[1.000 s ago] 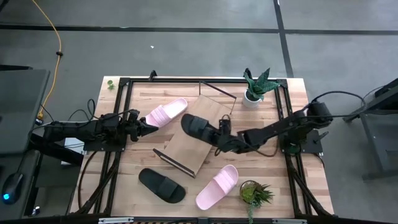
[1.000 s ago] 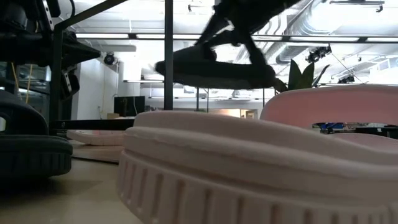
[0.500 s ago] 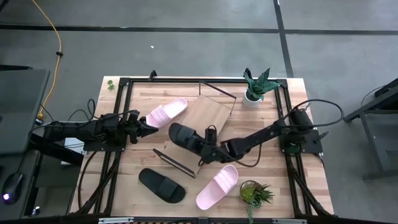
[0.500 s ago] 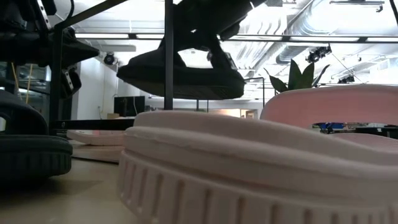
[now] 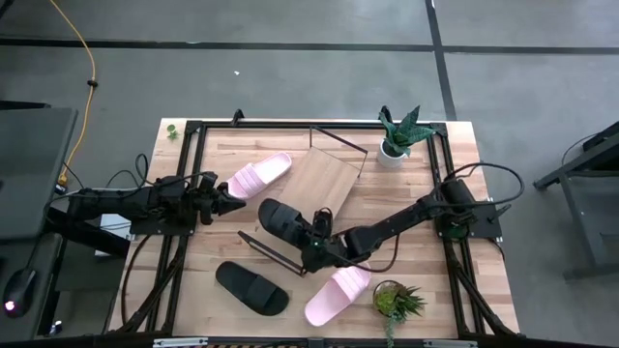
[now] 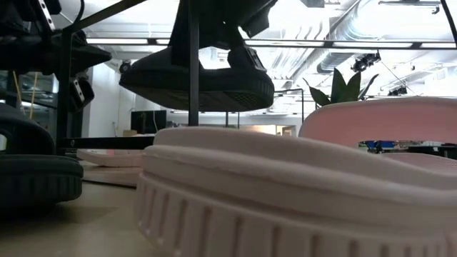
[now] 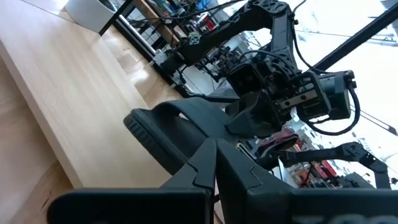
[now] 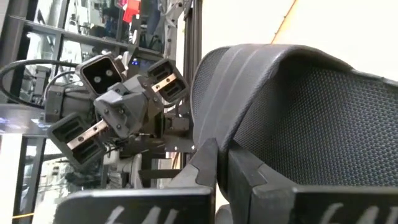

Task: Pick and place slides into the shelf
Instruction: Put the top black slipper on the shelf

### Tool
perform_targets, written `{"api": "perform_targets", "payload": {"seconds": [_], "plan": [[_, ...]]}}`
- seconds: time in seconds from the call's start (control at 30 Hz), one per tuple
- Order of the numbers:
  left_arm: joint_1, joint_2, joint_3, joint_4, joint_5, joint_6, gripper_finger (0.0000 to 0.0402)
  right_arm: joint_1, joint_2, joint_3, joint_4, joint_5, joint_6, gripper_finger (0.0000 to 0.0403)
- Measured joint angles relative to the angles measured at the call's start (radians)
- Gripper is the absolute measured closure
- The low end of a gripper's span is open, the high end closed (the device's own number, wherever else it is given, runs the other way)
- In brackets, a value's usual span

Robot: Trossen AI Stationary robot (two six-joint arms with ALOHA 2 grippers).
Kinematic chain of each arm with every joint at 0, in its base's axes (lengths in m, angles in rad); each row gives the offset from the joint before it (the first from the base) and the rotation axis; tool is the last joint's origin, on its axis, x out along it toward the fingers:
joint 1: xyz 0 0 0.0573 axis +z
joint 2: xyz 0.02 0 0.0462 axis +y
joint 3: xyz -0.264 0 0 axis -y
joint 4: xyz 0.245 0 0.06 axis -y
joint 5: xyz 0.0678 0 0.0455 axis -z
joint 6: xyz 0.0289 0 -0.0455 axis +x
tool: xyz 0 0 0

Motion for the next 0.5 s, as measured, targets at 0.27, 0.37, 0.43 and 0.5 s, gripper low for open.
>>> {"api": "perform_targets", "payload": {"seconds": [0.27, 0.37, 0.43, 0.5], "plan": [[0.000, 0.000, 0.000, 0.002, 0.019, 0.001, 0.0401, 0.027, 0.005, 0.001, -0.022, 0.065, 0.070, 0.0403], [0.000, 0.000, 0.000, 0.004, 0.025, 0.001, 0.0401, 0.041, 0.016, 0.001, -0.021, 0.085, 0.113, 0.0403], [0.000, 0.000, 0.000, 0.004, 0.025, 0.001, 0.0401, 0.047, 0.024, 0.001, -0.022, 0.086, 0.133, 0.0403], [0.000, 0.000, 0.000, 0.004, 0.025, 0.001, 0.0401, 0.050, 0.029, 0.001, -0.020, 0.085, 0.147, 0.0403]]}}
